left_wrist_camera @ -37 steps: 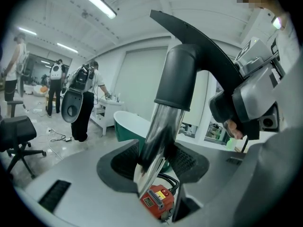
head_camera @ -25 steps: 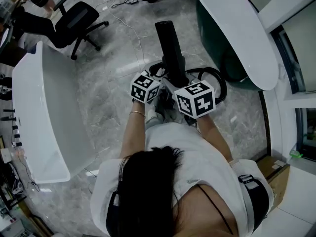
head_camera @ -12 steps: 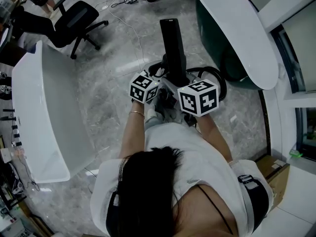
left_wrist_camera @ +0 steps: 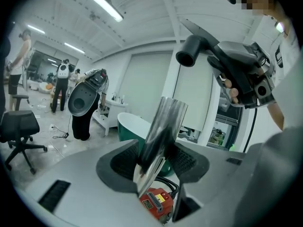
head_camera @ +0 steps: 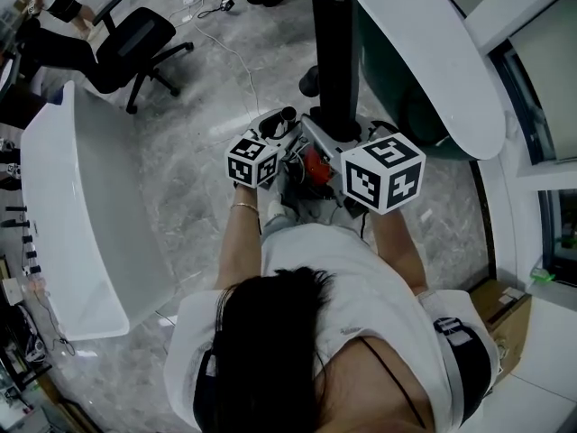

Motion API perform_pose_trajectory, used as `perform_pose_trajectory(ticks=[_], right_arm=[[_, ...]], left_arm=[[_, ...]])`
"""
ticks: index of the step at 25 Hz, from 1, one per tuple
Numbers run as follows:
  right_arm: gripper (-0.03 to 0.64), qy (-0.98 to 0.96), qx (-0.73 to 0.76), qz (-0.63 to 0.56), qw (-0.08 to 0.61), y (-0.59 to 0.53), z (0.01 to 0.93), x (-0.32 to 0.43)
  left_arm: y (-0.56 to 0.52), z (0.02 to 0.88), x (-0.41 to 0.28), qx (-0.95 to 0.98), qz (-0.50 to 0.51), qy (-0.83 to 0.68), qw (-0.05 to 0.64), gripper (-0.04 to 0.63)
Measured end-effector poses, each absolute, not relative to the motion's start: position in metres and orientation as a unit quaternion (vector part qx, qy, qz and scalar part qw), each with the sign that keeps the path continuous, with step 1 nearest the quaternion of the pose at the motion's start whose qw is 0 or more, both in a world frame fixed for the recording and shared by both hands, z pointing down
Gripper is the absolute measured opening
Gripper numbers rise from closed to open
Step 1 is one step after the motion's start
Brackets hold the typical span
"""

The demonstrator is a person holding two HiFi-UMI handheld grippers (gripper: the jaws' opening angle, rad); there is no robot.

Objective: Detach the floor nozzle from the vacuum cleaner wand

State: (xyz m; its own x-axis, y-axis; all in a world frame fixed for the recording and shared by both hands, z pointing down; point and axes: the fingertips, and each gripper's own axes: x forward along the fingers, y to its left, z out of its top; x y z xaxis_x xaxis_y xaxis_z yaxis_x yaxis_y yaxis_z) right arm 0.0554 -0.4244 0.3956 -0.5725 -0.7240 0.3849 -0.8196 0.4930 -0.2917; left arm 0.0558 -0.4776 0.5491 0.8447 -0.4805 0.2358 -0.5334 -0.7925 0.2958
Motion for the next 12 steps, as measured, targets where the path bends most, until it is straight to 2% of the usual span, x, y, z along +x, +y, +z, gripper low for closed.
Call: perform_pose_trajectory(ticks=[12], right_arm=[[0.083, -0.861, 0.439, 0.235, 0.106, -0.4198, 0.3984, 0.0562]], left_arm=[[-0.4767, 0.5472, 0.0565, 0.944, 0.078, -0.275, 0.167, 0.189]])
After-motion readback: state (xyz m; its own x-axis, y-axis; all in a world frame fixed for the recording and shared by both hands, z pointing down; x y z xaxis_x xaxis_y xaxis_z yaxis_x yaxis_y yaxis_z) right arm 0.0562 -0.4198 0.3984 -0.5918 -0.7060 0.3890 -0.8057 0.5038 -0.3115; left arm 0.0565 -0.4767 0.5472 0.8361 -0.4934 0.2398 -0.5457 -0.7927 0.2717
